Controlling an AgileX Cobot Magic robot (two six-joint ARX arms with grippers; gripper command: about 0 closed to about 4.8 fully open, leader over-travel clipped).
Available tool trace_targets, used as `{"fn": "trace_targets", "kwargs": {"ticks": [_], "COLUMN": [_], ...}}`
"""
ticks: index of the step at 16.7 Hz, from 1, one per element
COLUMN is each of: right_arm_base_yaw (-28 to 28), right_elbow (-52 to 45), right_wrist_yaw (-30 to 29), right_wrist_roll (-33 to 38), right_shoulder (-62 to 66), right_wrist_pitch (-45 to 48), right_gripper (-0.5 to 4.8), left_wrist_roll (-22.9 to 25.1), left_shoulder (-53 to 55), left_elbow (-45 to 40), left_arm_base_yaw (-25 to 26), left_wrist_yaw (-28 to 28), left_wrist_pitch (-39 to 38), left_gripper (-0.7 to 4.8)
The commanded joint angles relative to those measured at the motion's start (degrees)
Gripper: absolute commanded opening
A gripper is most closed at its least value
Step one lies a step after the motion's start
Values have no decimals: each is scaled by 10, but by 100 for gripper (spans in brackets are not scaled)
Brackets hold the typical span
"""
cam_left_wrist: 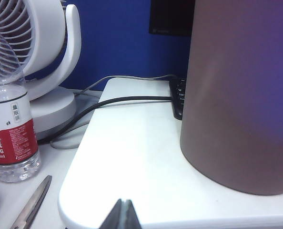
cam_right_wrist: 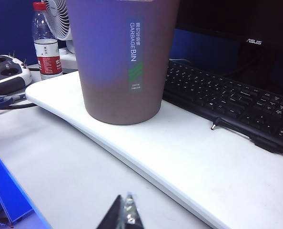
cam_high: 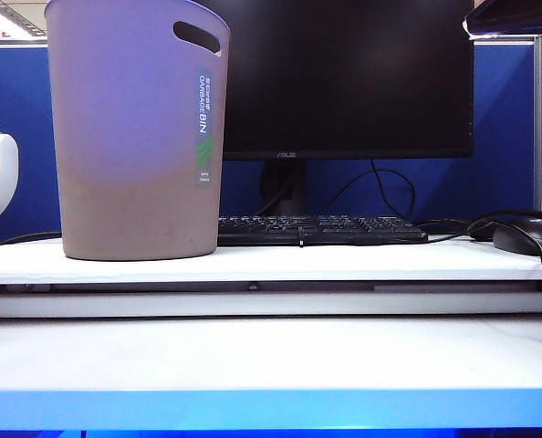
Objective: Pick up all paper balls from the table and place them in the pink trash can.
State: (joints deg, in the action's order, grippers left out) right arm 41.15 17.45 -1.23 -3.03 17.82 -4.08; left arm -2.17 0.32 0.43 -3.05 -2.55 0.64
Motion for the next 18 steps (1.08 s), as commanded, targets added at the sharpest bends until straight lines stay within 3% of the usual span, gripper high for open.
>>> {"fn": "trace_targets", "kwargs": {"ticks": [1, 7, 9, 15, 18], "right_arm_base_yaw": [0, 0, -27, -292, -371], "right_elbow": [3, 3, 0, -96, -128], "right_wrist_yaw": [0, 2, 1, 26, 24], "right_wrist_roll": [0, -1, -19, 15, 39], "right_shoulder": [0, -4, -31, -98, -121], "right_wrist_pitch": [7, -10, -44, 84, 87], "right_gripper": [-6, -6, -6, -6, -6], "left_wrist_roll": [2, 2, 2, 2, 2], "left_shoulder": [-1, -1, -1, -1, -1], "left_elbow": [0, 0, 0, 0, 0], "left_arm_base_yaw": [0, 0, 0, 0, 0], "left_wrist_yaw": [2, 2, 2, 2, 2], "left_wrist_pitch": [7, 7, 7, 7, 7], "left_gripper": [-4, -4, -4, -4, -4]}}
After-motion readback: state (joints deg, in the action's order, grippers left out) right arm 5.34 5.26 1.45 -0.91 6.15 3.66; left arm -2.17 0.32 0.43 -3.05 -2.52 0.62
